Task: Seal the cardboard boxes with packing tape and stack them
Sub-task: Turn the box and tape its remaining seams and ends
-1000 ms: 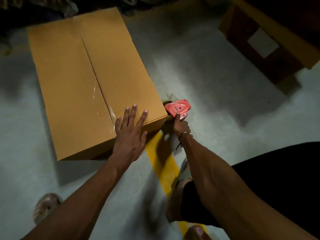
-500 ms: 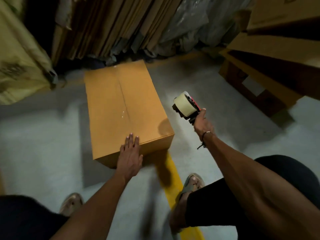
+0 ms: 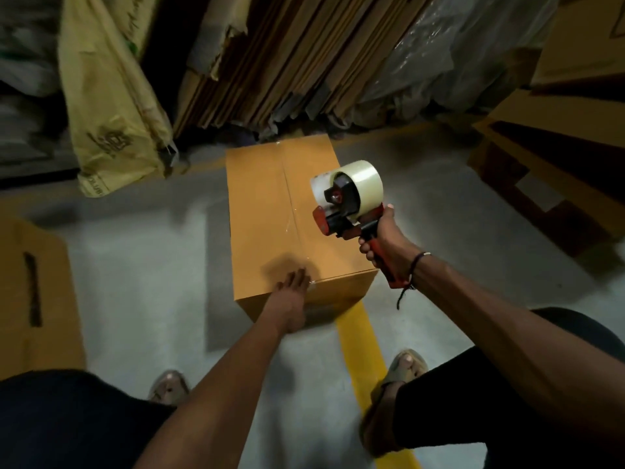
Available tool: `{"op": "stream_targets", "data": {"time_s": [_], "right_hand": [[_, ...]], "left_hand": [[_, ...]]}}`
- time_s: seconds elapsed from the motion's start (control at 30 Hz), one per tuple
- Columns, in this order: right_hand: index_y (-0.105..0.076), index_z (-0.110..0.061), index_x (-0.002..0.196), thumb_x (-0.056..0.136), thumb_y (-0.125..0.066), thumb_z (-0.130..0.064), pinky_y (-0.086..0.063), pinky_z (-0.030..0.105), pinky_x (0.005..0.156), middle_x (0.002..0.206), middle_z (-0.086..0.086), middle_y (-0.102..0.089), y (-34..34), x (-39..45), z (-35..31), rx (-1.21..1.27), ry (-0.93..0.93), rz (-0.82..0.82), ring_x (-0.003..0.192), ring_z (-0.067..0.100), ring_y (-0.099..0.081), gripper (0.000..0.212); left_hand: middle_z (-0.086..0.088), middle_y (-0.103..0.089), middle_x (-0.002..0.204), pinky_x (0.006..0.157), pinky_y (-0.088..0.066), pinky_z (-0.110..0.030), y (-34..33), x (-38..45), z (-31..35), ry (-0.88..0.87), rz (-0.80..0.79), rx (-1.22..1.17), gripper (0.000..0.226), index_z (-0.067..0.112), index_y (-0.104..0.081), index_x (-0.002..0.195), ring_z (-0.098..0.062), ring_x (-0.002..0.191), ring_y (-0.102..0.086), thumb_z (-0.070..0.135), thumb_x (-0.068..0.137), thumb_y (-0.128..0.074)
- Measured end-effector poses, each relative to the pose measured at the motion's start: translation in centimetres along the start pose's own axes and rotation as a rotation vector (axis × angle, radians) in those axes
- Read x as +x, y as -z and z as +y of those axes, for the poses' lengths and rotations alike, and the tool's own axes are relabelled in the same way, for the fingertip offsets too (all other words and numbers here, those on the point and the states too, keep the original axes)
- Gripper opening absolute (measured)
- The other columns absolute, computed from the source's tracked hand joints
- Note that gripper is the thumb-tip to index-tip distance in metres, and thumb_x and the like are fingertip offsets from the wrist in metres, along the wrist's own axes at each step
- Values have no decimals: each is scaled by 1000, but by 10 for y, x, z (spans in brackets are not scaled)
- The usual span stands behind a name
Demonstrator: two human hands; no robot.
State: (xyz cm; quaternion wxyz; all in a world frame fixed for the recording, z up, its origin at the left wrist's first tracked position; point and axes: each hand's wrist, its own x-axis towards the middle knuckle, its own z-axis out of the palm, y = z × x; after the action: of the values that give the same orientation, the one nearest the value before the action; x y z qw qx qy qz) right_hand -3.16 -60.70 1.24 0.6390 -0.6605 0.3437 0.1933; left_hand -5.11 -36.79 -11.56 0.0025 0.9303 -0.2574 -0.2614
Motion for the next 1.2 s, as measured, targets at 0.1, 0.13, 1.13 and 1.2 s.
{"op": "stream_targets", "data": {"time_s": [0.1,0.13,1.13,1.2], "right_hand": [[-63,-10,90,91,3,-81,-30,24,48,57,-1,-48,-16,1,1,-25,-21,-64,49,10,-39,97],[-66,-8,98,91,3,-81,-31,24,49,58,-1,-49,-20,0,2,-31,-8,-80,49,10,-39,100],[-50,-10,68,100,-6,-71,-33,22,45,58,2,-47,-56,-158,9,-144,260,-482,44,9,-40,82],[-51,-10,70,101,-6,-70,-34,22,47,60,3,-48,-54,-156,11,-167,276,-495,46,10,-41,81]], "left_hand": [[-12,23,170,130,-6,-53,-16,-23,9,1,13,70,83,8,-4,165,-33,159,13,11,99,-52],[-12,23,170,130,-4,-54,-21,-31,8,-12,1,121,68,7,-25,162,-33,158,15,12,99,-52],[-21,-60,104,71,-66,-35,128,-202,-1,330,149,-2357,24,-9,-57,111,-25,90,-62,-7,103,-34],[-20,-65,98,74,-65,-40,130,-204,-7,344,149,-2365,22,-6,-57,108,-28,92,-66,2,108,-37]]}}
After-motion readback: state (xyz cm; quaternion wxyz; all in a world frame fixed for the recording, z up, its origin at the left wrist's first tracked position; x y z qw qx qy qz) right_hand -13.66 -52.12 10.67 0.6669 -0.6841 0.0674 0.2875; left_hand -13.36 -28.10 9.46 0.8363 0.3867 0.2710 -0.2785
